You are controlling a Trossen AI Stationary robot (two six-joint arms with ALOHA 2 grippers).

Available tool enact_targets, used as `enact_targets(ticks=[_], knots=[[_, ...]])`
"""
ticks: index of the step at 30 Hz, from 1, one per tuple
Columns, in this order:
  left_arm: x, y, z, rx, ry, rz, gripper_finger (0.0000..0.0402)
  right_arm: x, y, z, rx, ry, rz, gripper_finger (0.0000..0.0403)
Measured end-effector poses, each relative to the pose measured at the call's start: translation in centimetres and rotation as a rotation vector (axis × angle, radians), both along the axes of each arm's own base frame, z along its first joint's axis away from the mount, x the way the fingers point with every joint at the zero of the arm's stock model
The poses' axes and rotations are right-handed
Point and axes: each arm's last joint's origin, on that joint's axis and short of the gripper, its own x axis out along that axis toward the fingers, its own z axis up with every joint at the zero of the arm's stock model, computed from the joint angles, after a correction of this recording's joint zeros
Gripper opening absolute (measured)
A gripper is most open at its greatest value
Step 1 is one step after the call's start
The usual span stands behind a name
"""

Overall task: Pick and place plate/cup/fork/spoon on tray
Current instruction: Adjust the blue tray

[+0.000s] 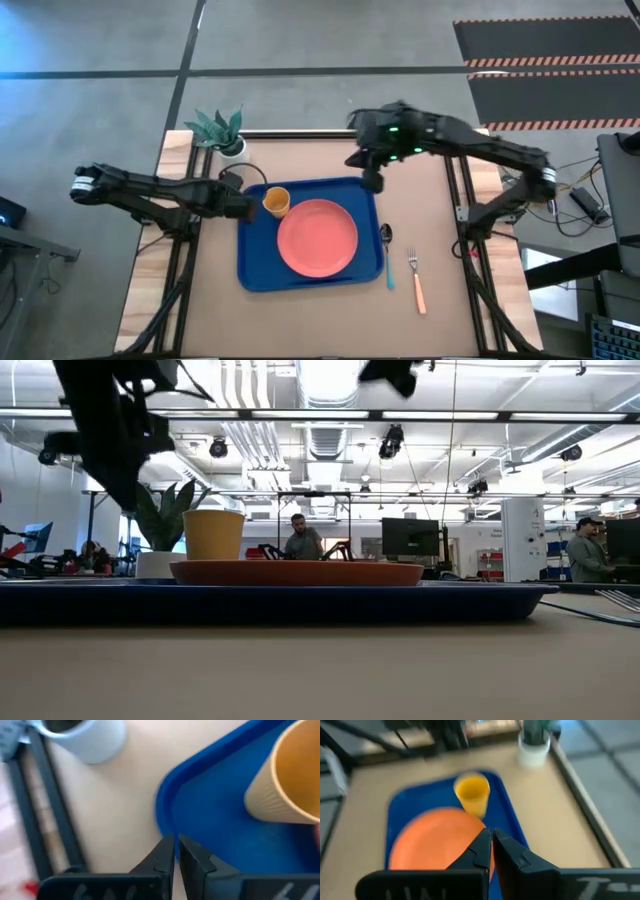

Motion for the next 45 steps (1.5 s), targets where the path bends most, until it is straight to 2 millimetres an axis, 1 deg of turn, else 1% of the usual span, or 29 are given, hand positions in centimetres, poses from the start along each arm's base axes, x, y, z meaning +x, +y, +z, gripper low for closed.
enact_targets(ticks=[3,5,8,12,15,21,24,30,36,43,45], knots=[[0.5,0.2,-1.7,-0.02,-0.065,0.008,0.0001,-1.8,1.1,2.0,-0.02,-0.088,0.018,0.0008],[0.6,0.3,-2.9,-0.029,-0.08,0.017,0.0,-2.7,1.6,2.9,-0.025,-0.126,0.021,0.0008],[0.2,0.6,-4.2,-0.044,-0.052,0.037,0.0,-3.7,2.1,3.7,-0.028,-0.157,0.013,0.0008],[-0.3,0.9,-5.3,-0.046,-0.03,0.054,0.0,-4.0,2.4,3.9,-0.028,-0.165,0.009,0.0008],[-0.1,1.0,-5.5,-0.047,-0.05,0.056,0.0,-3.6,2.3,3.6,-0.026,-0.154,0.009,0.0008],[0.5,0.9,-5.9,-0.049,-0.067,0.055,0.0,-2.1,1.9,2.5,-0.027,-0.108,0.007,0.0008],[0.5,0.9,-6.6,-0.067,-0.034,0.053,0.0,-1.1,1.7,1.9,-0.039,-0.099,0.016,0.0008],[0.3,0.7,-8.4,-0.124,0.01,0.046,0.0,0.1,1.4,0.9,-0.04,-0.063,0.022,0.0008],[0.3,0.7,-8.8,-0.131,0.011,0.046,0.0,0.4,1.4,0.7,-0.042,-0.068,0.023,0.0008],[-0.7,0.9,-9.0,-0.112,0.107,0.059,0.0,0.1,1.4,1.2,-0.045,-0.087,0.022,0.0008],[-0.8,0.9,-8.9,-0.114,0.111,0.059,0.0,0.0,1.5,1.3,-0.045,-0.089,0.022,0.0008]])
